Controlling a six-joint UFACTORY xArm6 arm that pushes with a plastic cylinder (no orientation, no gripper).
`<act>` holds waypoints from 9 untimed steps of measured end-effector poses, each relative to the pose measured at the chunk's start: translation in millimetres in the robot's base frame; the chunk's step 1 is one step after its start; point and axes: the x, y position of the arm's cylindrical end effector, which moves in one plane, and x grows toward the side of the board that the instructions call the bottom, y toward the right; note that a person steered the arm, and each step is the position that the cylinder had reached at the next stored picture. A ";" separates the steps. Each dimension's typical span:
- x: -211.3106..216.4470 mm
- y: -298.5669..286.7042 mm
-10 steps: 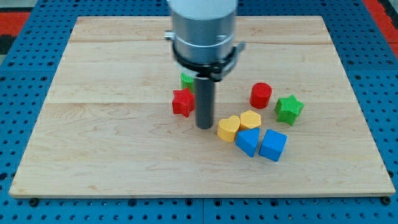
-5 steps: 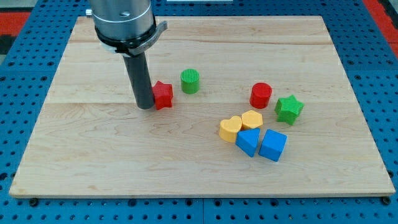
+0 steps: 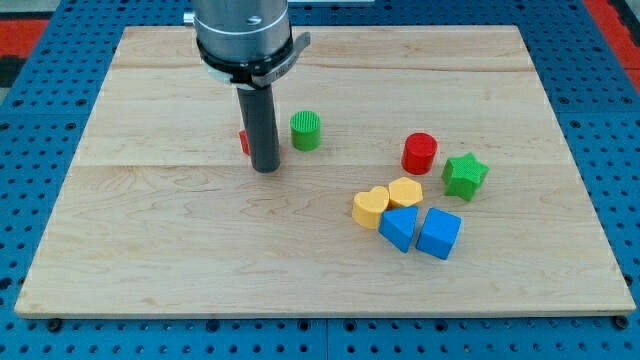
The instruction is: Slide red star closer to the green circle
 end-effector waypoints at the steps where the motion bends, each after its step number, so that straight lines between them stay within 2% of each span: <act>1: -17.7 0.0; 2: -14.6 1.3; 3: 15.3 -6.1; 4: 14.5 -51.7; 5: -3.2 -86.0; 6: -28.0 -94.2; 8: -43.0 -34.2; 9: -51.6 -35.7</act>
